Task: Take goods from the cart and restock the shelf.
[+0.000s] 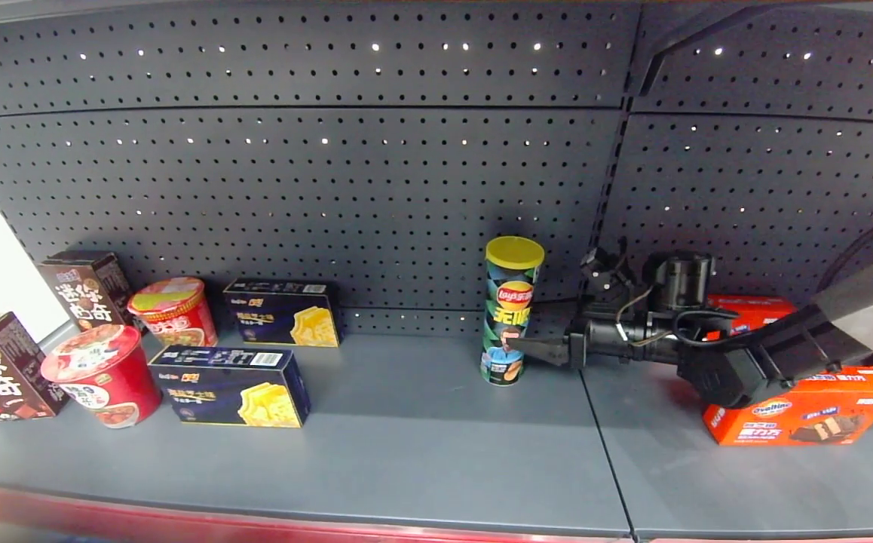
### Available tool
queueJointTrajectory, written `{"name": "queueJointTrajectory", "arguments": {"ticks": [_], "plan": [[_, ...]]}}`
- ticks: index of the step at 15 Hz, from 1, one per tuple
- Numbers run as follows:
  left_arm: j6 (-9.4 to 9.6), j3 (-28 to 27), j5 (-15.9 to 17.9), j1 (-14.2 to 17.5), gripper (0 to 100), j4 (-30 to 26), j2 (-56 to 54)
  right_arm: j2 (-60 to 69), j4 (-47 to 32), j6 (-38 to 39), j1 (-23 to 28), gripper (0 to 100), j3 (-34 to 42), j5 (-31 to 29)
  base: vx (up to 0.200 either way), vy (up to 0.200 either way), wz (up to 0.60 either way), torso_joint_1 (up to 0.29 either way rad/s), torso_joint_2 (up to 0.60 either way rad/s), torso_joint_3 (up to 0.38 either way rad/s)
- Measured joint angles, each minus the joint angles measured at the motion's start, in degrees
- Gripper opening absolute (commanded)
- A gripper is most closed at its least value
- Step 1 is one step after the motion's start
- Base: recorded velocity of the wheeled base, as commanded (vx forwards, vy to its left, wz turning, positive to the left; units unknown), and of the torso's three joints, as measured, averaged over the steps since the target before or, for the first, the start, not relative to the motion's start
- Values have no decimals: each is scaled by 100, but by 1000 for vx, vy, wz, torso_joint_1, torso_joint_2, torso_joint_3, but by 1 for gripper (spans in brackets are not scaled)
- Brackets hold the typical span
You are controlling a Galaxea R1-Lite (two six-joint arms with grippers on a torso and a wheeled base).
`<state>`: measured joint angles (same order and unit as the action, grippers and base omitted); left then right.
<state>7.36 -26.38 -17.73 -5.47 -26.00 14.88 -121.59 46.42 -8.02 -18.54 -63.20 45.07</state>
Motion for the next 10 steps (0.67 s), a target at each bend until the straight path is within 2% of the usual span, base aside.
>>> {"name": "queueJointTrajectory", "arguments": {"ticks": [10], "plan": [[-4, 185, -9, 11, 0, -2, -39, -667, -4, 33, -188, 100, -425, -68, 0, 0, 0, 0, 0, 0]]}}
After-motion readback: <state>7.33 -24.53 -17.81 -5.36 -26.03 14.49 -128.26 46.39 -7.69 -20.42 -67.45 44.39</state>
